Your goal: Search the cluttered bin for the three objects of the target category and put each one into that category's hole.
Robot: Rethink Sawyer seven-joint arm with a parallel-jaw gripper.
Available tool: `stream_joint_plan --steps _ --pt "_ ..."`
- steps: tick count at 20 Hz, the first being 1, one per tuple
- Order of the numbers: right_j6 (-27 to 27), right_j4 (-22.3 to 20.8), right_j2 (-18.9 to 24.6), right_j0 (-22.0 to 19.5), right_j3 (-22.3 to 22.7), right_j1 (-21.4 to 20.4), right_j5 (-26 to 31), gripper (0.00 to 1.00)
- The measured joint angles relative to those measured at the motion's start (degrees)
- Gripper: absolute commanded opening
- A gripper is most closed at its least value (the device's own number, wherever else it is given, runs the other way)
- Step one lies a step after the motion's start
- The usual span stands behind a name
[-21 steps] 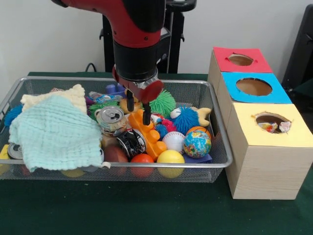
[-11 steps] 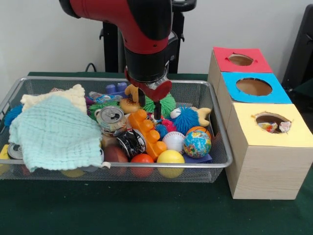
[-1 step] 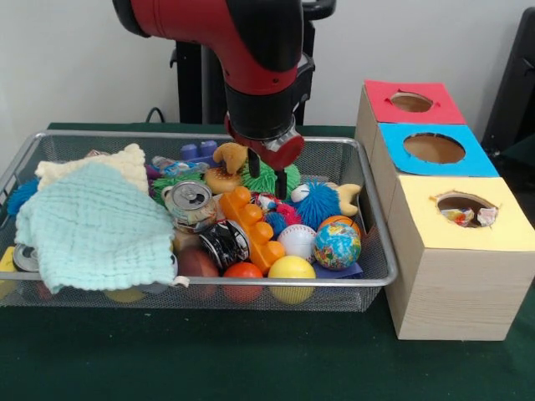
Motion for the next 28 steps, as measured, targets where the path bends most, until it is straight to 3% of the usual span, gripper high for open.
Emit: stream_joint_plan --steps 13,22,23,28 --pt "0.0 0.0 0.1 0.0 0.1 4.2 -7.6 1.0" --pt "0.0 0.1 -2.0 2.0 0.1 5.9 -8.3 1.0" --pt "0.0 0.1 -3.0 3.0 -0.1 6.6 -8.3 0.0" --pt "0.0 0.1 -3.7 3.9 -0.3 6.8 -8.3 0.0"
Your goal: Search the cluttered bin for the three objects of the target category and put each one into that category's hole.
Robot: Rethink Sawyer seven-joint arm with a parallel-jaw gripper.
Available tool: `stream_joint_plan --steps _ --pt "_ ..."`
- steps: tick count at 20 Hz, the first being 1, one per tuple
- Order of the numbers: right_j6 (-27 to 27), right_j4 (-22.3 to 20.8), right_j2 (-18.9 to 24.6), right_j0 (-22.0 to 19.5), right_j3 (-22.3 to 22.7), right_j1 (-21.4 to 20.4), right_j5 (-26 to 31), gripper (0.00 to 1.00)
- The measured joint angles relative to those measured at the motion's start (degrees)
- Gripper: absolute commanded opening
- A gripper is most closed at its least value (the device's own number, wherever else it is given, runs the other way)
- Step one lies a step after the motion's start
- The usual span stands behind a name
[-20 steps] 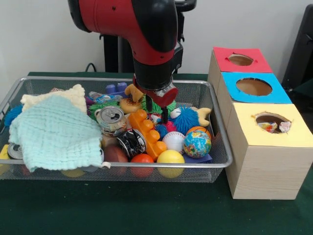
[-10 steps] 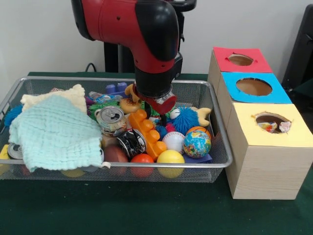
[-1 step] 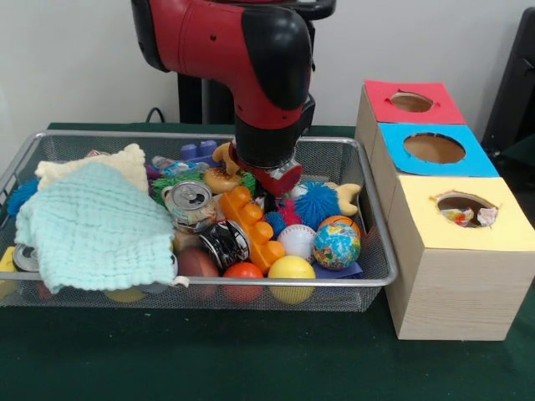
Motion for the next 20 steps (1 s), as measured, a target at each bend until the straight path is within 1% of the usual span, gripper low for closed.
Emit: stream_joint_plan --steps 5,12,20 --pt "0.0 0.0 -0.8 1.2 -0.1 -0.1 0.0 0.0" --pt "0.0 0.0 -0.9 1.8 0.6 -1.7 0.0 0.0" --pt "0.0 0.7 1.6 0.5 3.0 -6.6 0.0 0.0"
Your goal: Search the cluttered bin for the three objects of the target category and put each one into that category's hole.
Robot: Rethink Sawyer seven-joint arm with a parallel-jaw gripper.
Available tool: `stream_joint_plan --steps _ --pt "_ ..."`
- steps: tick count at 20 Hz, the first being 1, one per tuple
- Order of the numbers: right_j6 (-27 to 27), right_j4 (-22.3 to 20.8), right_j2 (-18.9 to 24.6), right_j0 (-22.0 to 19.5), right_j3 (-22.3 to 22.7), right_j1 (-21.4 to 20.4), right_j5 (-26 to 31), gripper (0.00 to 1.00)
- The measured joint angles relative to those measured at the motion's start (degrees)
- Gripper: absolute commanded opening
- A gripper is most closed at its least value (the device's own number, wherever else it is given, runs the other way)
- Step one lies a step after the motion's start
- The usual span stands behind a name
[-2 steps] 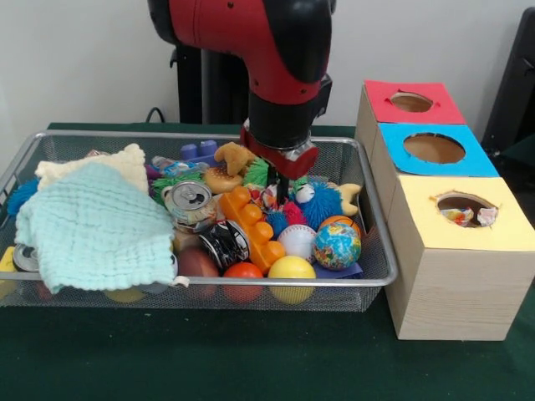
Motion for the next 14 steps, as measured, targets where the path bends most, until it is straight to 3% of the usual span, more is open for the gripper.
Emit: stream_joint_plan --steps 14 --pt "0.0 1.1 5.2 -1.8 4.2 -8.6 -0.8 0.0"
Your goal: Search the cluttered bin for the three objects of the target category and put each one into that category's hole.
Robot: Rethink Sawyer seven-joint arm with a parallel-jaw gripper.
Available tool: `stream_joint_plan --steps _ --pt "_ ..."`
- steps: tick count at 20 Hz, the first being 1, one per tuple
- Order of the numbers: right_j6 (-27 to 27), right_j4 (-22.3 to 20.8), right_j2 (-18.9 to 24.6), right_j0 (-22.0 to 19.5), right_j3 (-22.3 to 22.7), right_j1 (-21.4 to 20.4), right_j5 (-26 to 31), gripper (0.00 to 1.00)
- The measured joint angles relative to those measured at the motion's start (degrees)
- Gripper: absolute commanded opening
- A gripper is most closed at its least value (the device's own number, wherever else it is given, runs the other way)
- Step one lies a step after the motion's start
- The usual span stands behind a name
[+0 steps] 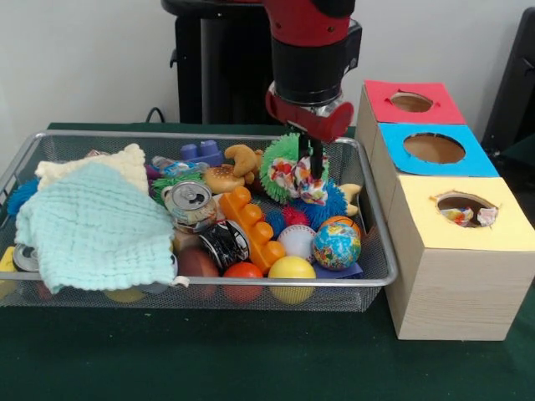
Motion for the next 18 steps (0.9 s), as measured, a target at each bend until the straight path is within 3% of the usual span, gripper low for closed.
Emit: stream_joint_plan --steps 6,18 --pt "0.0 0.0 1.6 0.4 0.6 -3.1 -1.4 0.0" --pt "0.0 -0.6 1.5 3.3 0.6 -3.4 -2.5 0.0"
